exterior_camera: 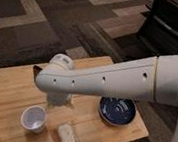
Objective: Place the white sponge in the ceramic cup
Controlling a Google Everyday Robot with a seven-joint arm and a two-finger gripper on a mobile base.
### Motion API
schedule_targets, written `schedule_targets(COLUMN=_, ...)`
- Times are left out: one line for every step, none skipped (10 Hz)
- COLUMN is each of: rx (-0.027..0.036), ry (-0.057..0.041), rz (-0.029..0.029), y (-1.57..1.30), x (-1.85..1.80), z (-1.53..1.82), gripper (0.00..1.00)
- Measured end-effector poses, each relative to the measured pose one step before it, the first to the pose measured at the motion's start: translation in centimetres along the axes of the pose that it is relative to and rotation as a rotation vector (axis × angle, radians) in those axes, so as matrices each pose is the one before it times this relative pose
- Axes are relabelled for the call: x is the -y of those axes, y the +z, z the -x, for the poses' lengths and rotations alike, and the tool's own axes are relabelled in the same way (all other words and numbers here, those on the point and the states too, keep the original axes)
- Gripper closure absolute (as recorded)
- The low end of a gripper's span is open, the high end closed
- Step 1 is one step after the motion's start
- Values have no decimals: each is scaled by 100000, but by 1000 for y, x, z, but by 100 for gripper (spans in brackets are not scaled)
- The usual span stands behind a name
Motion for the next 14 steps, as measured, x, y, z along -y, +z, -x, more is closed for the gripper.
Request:
schedule_targets(rx=501, ry=177, rz=328, y=-18, x=332, z=-90, gripper=35)
schedule_targets(rx=1088, ry=383, rz=941, y=-28, x=762, z=-240, gripper=35)
schedule_targets(rx=920, ry=419, rz=1661, y=48, x=683, z=-386, gripper=35)
schedule_targets(rx=734, ry=1665, rz=1751, y=33, x=1236, z=-623, gripper=35)
schedule_targets(rx=169, ry=367, rz=1618, y=100, x=826, z=-590, gripper=35)
schedule_targets(rx=-314, ry=-1299, rz=1406, y=205, x=463, z=-604, gripper=35)
schedule_targets(rx=-775, ry=-2972, rz=1500, y=365, x=186, z=-719, gripper=35)
schedule_targets(rx=-659, ry=-2051, rz=1138, y=343, x=144, z=-481, gripper=35)
schedule_targets(rx=-1247, ry=-3406, rz=1548, y=619, x=315, z=-700, gripper=35)
schedule_targets(rx=-1733, ry=-2119, rz=209, y=545, x=340, z=-532, gripper=35)
schedule_targets(rx=-3210, ry=-2100, rz=-1320, y=713, x=487, z=-623, gripper=35)
schedule_targets(rx=-2859, ry=-3288, rz=-2680, y=806, x=293, z=-195, gripper=35)
schedule_targets(rx=-668, ry=-5203, rz=-4083, y=647, x=-394, z=565, gripper=35)
schedule_targets(rx=702, ry=-4004, rz=-2545, y=131, x=-1082, z=684, gripper=35)
